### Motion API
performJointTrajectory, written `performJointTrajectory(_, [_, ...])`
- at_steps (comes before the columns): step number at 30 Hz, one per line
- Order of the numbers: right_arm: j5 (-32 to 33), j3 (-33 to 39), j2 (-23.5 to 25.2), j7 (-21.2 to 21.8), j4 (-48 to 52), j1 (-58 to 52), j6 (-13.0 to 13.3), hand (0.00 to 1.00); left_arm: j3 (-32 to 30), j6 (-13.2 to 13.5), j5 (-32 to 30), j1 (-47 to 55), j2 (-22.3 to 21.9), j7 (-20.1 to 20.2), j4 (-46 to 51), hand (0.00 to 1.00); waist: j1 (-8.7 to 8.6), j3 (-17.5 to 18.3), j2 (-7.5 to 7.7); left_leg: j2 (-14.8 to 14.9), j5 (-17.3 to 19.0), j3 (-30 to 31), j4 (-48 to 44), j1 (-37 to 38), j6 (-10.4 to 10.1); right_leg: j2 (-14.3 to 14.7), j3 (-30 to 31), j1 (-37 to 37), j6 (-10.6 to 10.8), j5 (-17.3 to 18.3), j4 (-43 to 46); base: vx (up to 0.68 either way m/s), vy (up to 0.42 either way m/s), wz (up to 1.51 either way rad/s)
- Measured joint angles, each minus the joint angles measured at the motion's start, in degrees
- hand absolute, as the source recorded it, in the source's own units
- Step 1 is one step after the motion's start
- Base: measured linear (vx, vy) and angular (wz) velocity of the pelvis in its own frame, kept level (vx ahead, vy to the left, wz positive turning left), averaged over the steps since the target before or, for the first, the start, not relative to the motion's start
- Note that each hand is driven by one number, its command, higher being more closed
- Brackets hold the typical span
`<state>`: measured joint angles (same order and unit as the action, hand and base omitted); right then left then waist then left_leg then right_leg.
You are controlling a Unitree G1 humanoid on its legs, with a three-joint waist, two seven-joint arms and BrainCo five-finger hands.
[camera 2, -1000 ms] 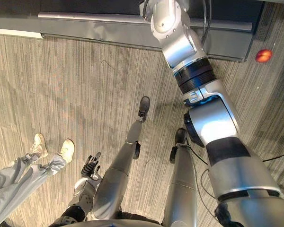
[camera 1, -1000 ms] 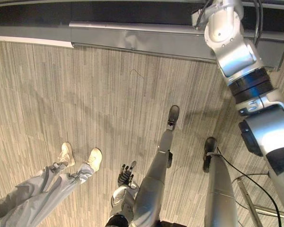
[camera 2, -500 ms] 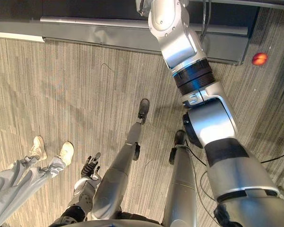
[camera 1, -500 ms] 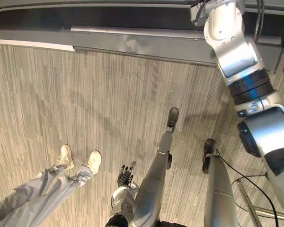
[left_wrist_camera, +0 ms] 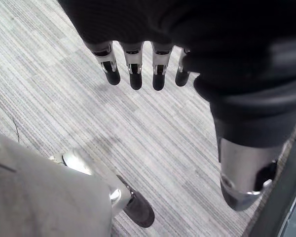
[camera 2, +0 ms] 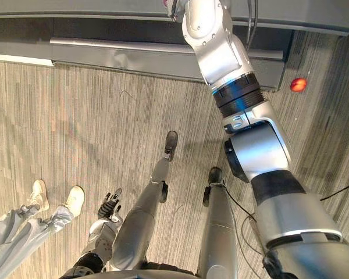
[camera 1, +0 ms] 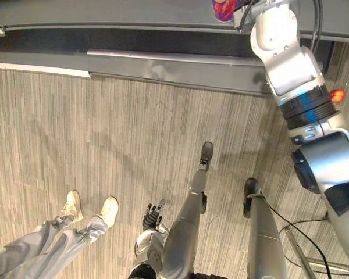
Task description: Put the gum and the chips on the shelf.
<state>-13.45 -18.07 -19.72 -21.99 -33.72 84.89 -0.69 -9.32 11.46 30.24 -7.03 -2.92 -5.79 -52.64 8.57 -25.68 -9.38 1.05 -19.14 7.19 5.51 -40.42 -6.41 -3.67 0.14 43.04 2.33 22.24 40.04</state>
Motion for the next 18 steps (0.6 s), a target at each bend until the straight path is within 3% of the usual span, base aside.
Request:
performJointTrajectory(11, [-0.15, -3.76, -1.36, 2.62, -3.02, -0.14, 0.07, 0.0, 2.34, -0.45, -0.28, 0.07, 0.96, 1.61, 0.14, 0.0, -0.5, 0.09, 0.19, 0.11, 0.27, -0.48, 0.01, 3.42, 0.0, 0.02, 0.22, -3.24, 0.0, 0.0, -0.04, 0.02, -0.068, -0.01])
performJointTrajectory(18, [-0.12, -4.7, -4.08, 3.81, -3.09, -0.15, 0.43, 0.0, 4.88, -0.93, -4.71, 1.13, 2.35, 2.63, 0.37, 0.0, -0.78, 0.47, 0.87, 0.24, 1.72, -1.85, 0.02, 9.26, 0.7, -0.06, 0.72, -9.88, 0.39, -0.23, -2.67, 0.03, -0.045, -0.06])
